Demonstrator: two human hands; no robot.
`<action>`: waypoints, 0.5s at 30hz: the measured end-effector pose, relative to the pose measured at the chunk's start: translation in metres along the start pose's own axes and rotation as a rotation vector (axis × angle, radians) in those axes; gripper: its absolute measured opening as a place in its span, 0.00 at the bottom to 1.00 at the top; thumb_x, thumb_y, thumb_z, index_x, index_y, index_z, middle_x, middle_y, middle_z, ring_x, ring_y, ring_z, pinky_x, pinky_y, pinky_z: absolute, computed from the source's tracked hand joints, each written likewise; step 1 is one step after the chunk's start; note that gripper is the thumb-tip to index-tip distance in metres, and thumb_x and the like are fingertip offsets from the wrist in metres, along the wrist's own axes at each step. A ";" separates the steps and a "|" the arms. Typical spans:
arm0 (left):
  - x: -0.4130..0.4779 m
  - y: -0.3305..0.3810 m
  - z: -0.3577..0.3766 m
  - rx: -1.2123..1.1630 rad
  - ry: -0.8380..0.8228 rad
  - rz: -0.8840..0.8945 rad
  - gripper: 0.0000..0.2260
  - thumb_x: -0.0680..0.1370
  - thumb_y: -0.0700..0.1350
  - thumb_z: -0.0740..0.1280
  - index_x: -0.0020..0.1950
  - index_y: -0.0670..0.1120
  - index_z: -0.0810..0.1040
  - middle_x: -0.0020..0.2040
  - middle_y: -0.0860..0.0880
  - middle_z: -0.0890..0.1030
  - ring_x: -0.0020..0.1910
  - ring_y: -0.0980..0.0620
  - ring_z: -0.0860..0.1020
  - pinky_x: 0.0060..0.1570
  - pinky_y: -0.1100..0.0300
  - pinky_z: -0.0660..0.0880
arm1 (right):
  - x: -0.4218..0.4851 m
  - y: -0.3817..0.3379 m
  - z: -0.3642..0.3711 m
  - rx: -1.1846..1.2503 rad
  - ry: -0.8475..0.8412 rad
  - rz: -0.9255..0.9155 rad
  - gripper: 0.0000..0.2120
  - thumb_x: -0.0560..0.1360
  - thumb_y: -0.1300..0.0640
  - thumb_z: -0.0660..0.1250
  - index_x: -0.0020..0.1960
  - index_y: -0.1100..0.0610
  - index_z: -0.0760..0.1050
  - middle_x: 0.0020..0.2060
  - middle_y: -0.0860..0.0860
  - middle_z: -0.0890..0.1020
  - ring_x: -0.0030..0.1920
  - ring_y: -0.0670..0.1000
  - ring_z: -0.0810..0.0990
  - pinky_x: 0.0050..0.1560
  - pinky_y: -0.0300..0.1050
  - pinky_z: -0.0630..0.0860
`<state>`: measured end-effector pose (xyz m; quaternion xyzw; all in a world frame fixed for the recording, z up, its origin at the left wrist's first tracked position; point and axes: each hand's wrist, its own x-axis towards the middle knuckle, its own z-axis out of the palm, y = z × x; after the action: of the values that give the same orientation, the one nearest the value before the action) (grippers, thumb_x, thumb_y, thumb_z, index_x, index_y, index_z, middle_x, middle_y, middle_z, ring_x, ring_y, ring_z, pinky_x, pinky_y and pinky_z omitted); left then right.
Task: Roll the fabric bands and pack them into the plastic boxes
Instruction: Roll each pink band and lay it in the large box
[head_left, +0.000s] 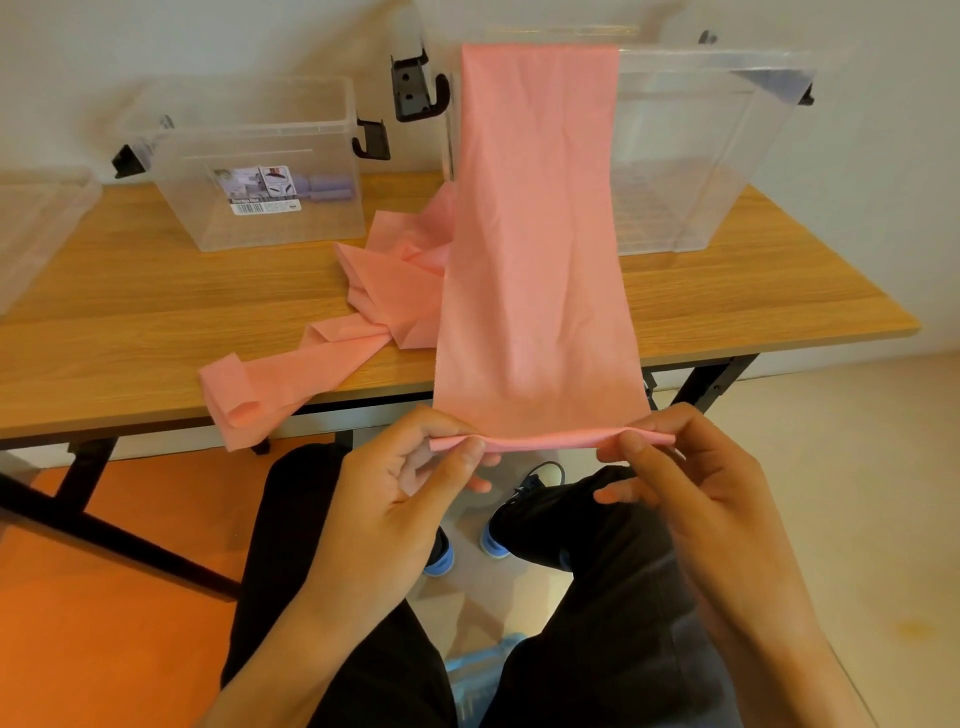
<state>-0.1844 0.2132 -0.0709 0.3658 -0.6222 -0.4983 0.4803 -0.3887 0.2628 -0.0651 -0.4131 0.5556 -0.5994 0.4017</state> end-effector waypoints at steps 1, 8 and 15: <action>0.000 0.001 0.002 -0.025 0.003 -0.009 0.05 0.77 0.40 0.67 0.47 0.39 0.80 0.43 0.47 0.85 0.42 0.49 0.84 0.45 0.66 0.78 | 0.001 0.001 0.001 0.020 0.003 0.015 0.10 0.74 0.55 0.68 0.47 0.63 0.79 0.42 0.56 0.84 0.47 0.56 0.85 0.41 0.45 0.84; 0.005 0.003 0.007 -0.133 0.116 -0.017 0.08 0.73 0.38 0.71 0.44 0.37 0.72 0.38 0.41 0.84 0.35 0.48 0.84 0.39 0.63 0.79 | 0.008 0.004 0.002 0.125 0.040 0.018 0.02 0.79 0.67 0.65 0.51 0.63 0.76 0.37 0.59 0.83 0.35 0.55 0.83 0.38 0.43 0.83; 0.012 0.002 0.002 0.036 0.043 0.068 0.02 0.79 0.39 0.67 0.50 0.42 0.75 0.36 0.45 0.80 0.33 0.49 0.80 0.42 0.62 0.77 | 0.009 0.003 0.004 0.121 0.029 -0.032 0.09 0.75 0.58 0.68 0.54 0.60 0.80 0.35 0.57 0.81 0.33 0.54 0.79 0.38 0.45 0.81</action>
<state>-0.1895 0.2033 -0.0666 0.3637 -0.6327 -0.4624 0.5035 -0.3876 0.2523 -0.0670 -0.3883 0.5175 -0.6441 0.4081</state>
